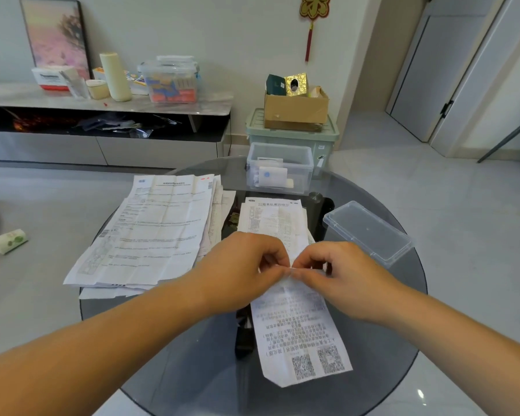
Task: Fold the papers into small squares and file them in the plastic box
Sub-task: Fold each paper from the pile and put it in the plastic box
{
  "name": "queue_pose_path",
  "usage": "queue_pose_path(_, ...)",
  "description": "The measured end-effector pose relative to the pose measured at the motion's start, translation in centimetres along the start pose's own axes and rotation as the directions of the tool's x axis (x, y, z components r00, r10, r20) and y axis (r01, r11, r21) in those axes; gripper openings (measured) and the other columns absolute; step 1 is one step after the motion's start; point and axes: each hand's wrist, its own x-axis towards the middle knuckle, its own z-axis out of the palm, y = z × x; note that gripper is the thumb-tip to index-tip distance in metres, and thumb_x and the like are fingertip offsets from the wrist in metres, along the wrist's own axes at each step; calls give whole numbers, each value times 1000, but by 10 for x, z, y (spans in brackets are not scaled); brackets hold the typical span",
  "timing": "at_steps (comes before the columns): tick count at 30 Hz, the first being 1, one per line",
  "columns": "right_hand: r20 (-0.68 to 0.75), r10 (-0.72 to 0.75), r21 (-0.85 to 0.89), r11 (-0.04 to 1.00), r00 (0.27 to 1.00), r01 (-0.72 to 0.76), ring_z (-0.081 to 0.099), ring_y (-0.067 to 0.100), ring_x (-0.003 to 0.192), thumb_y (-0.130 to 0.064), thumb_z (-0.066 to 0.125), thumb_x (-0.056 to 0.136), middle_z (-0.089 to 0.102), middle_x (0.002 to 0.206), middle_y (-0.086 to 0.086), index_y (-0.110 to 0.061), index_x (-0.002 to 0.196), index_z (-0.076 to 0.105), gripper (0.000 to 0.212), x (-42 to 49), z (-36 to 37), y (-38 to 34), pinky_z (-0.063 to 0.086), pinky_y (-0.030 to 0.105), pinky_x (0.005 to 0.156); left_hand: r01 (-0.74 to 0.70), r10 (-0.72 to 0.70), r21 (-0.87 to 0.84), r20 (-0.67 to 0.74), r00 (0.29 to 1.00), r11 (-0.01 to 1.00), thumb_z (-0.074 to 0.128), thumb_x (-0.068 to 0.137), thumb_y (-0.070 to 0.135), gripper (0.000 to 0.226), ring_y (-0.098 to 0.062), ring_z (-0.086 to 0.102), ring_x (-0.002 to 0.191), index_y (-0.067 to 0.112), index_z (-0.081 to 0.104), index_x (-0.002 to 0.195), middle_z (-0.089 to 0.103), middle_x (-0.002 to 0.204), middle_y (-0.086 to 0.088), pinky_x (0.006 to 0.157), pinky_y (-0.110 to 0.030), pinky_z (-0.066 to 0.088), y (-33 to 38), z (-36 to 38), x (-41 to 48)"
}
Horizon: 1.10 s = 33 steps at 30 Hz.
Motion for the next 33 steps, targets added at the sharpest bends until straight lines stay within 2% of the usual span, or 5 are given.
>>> queue_pose_path(6, -140, -60, -88, 995, 988, 48, 60, -2, 79, -32, 68, 92, 65, 81, -19, -38, 83, 69, 12, 66, -44, -7, 46, 18, 70, -66, 90, 178, -130, 987, 982, 66, 94, 37, 12, 2, 62, 84, 30, 72, 103, 67, 90, 18, 78, -19, 54, -12, -41, 66)
queue_pose_path(9, -294, -63, -76, 996, 954, 42, 61, 1, 78, -27, 73, 90, 66, 81, -17, -30, 83, 71, 8, 120, -67, 1, 46, 19, 68, 4, 39, 237, -177, 983, 972, 63, 93, 51, 44, -7, 61, 105, 26, 61, 129, 65, 118, 9, 94, -32, 54, -32, -64, 113)
queue_pose_path(14, -497, -39, -43, 999, 867, 20, 60, 8, 75, -25, 76, 87, 66, 78, -10, -26, 78, 68, 13, 212, -89, 27, 48, 26, 67, -4, 31, 605, -36, 999, 797, 50, 90, 70, 76, -22, 46, 130, 21, 42, 148, 49, 145, -1, 113, -43, 36, -71, -77, 182)
queue_pose_path(20, -453, -18, -120, 992, 892, -41, 62, 12, 77, -28, 76, 87, 66, 78, -10, -26, 76, 70, 13, 276, -80, 50, 57, 40, 76, -157, 61, 744, 155, 986, 649, 42, 88, 76, 81, -20, 39, 139, 21, 42, 146, 45, 148, 2, 124, -50, 9, -94, -62, 219)
queue_pose_path(33, -422, 8, -223, 968, 906, -112, 62, 14, 78, -35, 77, 86, 67, 76, -11, -30, 77, 75, 11, 291, -69, 64, 58, 40, 75, -229, 100, 686, 223, 970, 691, 44, 89, 72, 66, -16, 41, 136, 29, 51, 138, 49, 137, 3, 122, -55, -12, -107, -60, 239)
